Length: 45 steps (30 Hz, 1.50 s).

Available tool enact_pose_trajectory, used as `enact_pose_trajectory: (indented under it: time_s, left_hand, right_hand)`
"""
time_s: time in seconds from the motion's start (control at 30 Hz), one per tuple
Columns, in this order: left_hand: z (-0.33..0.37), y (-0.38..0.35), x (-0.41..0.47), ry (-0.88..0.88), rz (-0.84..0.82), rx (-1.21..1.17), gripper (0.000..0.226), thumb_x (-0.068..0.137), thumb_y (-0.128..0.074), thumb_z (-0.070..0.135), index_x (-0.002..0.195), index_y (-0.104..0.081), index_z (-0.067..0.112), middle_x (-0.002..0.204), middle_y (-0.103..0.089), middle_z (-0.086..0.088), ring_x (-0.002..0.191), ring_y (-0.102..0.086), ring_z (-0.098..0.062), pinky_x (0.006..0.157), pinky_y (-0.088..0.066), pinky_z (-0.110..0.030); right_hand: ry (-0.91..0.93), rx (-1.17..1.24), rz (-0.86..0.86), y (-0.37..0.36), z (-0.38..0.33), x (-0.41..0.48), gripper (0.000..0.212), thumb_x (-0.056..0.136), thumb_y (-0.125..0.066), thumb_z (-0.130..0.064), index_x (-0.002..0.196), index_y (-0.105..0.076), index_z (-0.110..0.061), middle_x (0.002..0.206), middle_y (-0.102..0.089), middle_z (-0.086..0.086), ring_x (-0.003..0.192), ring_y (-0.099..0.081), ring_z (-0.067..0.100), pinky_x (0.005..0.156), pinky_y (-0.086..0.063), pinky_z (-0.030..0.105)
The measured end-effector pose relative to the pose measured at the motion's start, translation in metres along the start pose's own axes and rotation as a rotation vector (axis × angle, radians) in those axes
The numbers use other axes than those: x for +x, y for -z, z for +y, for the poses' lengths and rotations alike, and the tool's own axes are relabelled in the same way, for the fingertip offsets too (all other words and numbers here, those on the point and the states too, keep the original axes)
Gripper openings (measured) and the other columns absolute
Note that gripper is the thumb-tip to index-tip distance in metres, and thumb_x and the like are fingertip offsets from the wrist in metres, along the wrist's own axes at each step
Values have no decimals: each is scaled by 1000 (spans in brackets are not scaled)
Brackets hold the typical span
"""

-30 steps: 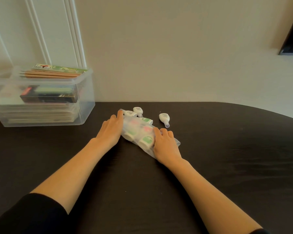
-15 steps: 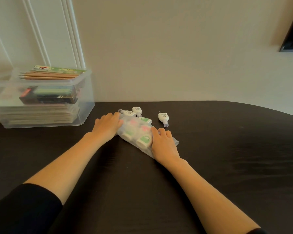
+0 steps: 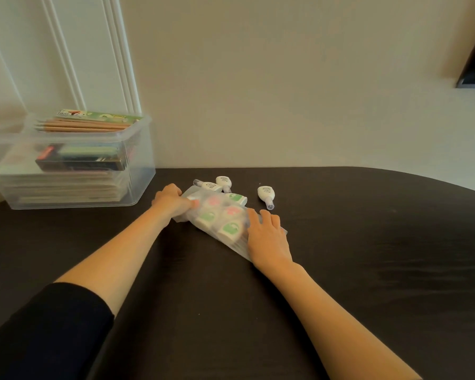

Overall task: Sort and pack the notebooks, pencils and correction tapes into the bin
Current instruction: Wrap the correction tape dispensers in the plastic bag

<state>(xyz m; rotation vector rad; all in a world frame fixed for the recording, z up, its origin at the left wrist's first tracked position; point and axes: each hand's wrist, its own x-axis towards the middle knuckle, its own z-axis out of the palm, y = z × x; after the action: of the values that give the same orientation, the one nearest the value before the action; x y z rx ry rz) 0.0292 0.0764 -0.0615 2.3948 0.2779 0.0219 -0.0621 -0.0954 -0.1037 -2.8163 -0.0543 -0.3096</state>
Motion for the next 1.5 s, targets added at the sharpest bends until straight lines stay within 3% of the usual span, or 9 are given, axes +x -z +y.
enact_pose_trajectory:
  time_s: [0.1,0.33,0.5,0.73,0.9,1.03,1.17,1.37,1.5]
  left_hand:
    - [-1,-16,-7,-48,310,66,56,88,-56,35,135,-35,13,139,-29,-15,128,-27,-32,102,-25,-41]
    - [-10,-12,-1,87,-14,-264,64,82,-68,23,136,-37,13,139,-37,-11,117,-42,-25,95,-39,-34]
    - [-12,-4,5,212,133,-475,50,90,-57,27,133,-44,3,134,-47,-15,120,-46,-30,88,-39,-34]
    - [-24,1,10,158,192,-95,32,90,-56,19,113,-58,-3,113,-59,-21,102,-56,-34,76,-44,-36]
    - [-37,14,17,122,288,66,30,95,-48,20,106,-58,-7,109,-59,-26,99,-57,-39,73,-42,-39]
    - [-26,11,12,-209,403,133,28,95,-45,22,91,-59,-1,102,-60,-21,92,-54,-31,76,-40,-38]
    - [-8,9,5,-161,43,404,56,87,-51,47,109,-59,-4,110,-61,-22,97,-59,-33,80,-46,-37]
    - [-5,27,-4,-195,-277,463,31,86,-55,29,63,-48,9,61,-46,-6,62,-44,-20,64,-34,-27]
    - [1,25,-3,-167,-284,491,36,86,-58,23,59,-39,9,54,-43,-7,52,-40,-17,66,-35,-28]
  right_hand:
    - [-10,-15,1,-1,0,-1,47,97,-36,-17,141,-20,-15,137,-31,8,123,-31,24,96,-31,32]
    - [-26,-35,4,-1,1,1,43,96,-36,-16,137,-25,-10,133,-37,9,120,-35,25,94,-32,32]
    - [-38,-24,-7,-2,2,0,44,98,-35,-17,140,-22,-12,136,-34,10,122,-33,25,98,-31,34]
    - [86,13,-70,1,3,1,61,96,-34,-10,143,-17,-43,155,-4,5,141,-5,28,109,-20,43]
    - [136,28,-97,-1,4,2,63,95,-36,-6,143,-20,-43,153,-14,2,141,-8,24,110,-17,40]
    - [134,47,-86,-1,5,2,63,94,-33,-5,143,-20,-43,148,-24,4,137,-15,24,108,-18,36]
    - [137,54,-80,-1,5,2,65,93,-31,-3,144,-19,-42,143,-30,5,133,-21,24,104,-20,33]
    - [133,50,-76,-2,6,3,65,93,-33,-5,144,-18,-43,141,-32,3,131,-24,24,103,-22,33]
    - [134,46,-75,-5,6,3,66,92,-34,-6,144,-17,-42,139,-34,3,129,-27,24,103,-24,32]
